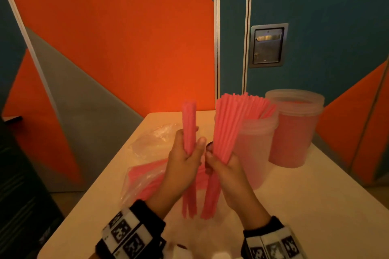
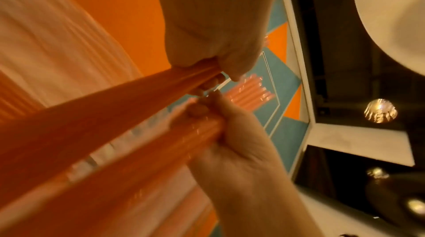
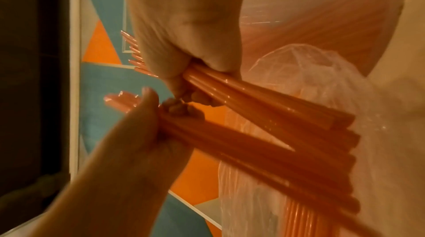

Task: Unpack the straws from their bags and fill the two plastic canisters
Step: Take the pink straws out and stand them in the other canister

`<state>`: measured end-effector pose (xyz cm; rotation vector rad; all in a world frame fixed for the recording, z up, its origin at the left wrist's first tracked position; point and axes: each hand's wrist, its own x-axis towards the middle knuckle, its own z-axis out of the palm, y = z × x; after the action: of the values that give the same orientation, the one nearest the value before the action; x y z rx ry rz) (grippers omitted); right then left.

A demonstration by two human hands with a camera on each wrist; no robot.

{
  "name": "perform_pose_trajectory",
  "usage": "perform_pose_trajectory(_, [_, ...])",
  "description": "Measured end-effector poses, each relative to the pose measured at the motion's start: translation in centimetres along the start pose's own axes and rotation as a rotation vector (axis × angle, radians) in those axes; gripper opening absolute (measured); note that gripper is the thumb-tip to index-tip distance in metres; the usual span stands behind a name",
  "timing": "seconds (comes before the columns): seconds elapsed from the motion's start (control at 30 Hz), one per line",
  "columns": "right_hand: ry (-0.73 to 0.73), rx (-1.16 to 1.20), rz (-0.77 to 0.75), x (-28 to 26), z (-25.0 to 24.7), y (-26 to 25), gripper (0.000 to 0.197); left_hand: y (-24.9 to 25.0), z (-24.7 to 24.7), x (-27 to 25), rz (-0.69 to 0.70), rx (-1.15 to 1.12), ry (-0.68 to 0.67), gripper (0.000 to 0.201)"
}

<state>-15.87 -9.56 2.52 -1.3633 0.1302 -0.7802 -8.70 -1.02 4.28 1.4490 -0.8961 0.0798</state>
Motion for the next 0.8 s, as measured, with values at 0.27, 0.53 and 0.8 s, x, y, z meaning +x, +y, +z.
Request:
perform_pose_trajectory(0.27, [0.103,-0.247,-0.114,-0.2,-2.8,-1.4,0.023,0.8,6.2,0.3,-0.006,-0.139,0.041,0.039])
perform_pose_trajectory(0.53, [0.087,-0.439,-0.168,-1.1,-6.5,-2.2,0.028,1.1,10.3,-0.5,-0.023,-0.315,0.001,0.063])
perform_pose_trajectory(0.8, [0.096,-0.513,-0.177,-0.9,-7.5,-2.5,0.029,1.0,12.0,-0.4,-0.02,-0.369,-0.019,0.088])
